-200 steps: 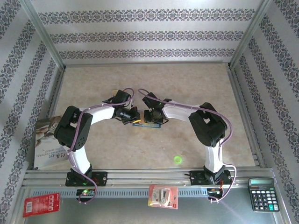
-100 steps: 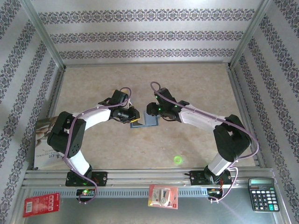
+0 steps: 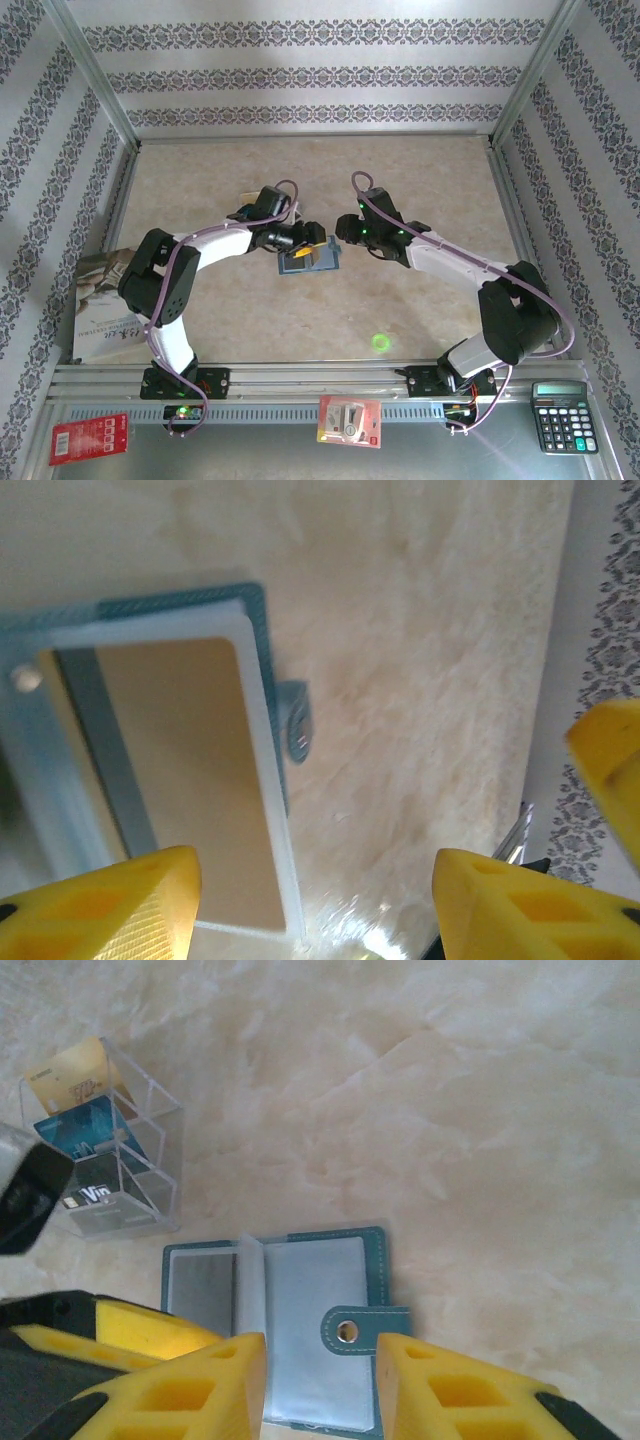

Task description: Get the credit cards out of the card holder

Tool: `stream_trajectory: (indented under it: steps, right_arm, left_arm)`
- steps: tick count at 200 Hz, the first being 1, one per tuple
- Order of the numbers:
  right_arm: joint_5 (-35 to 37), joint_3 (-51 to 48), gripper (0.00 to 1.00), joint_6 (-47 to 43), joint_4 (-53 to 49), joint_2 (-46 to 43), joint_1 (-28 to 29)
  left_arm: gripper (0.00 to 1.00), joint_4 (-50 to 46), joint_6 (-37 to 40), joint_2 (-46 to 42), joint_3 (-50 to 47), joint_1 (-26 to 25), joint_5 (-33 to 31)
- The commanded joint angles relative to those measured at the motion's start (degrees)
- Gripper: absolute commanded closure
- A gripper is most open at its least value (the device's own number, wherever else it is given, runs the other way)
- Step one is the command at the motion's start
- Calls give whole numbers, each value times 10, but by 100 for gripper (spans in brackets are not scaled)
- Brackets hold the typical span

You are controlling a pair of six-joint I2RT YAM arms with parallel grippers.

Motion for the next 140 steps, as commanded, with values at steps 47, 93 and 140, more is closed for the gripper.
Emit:
stream_trajectory:
  steps: [47, 93, 140]
  right_arm:
    - [-22, 6, 65, 3, 10, 10, 2]
    - [-13, 59, 74, -4, -19, 75, 40]
    - [-31, 102, 77, 18, -28, 154, 68]
  left_arm:
    - [31, -34, 6, -4, 13, 32, -49]
    - [36, -50, 5, -48, -42, 44, -92]
    - [53, -20, -18, -38, -68, 44, -84]
